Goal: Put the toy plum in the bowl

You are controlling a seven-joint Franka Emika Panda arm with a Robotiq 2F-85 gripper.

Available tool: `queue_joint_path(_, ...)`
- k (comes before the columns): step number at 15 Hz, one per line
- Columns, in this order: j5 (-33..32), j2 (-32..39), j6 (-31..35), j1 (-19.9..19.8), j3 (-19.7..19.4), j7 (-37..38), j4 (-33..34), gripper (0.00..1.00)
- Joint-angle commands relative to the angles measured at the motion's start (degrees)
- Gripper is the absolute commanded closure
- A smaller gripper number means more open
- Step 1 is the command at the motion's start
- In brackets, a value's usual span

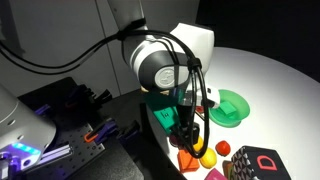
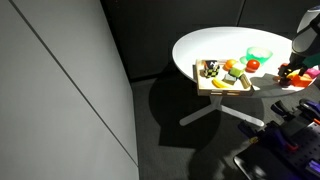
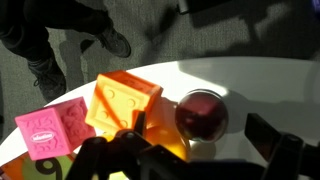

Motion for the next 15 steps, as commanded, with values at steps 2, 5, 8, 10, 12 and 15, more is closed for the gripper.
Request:
queue_joint_path(2,1.2,1.2,1.8,0.4,-0.2,-0.1,0.5,0.00)
queue_joint_path(5,1.6,1.8,2.4,0.3,0.0,-0.1,0.7,0.00)
queue_joint_path(8,2.4,2.1,2.6,0.0,0.6,-0.4,0.7,0.00)
queue_joint_path(10,3.3,2.0,2.8,-0.2,1.2,-0.5,0.6,0.00)
queue_joint_path(12,3.6,2.1,3.6,0.0,1.3,-0.4,0.5,0.00)
queue_joint_path(15,3.9,2.5,4.6,0.5,1.2,-0.2,0.6,0.00)
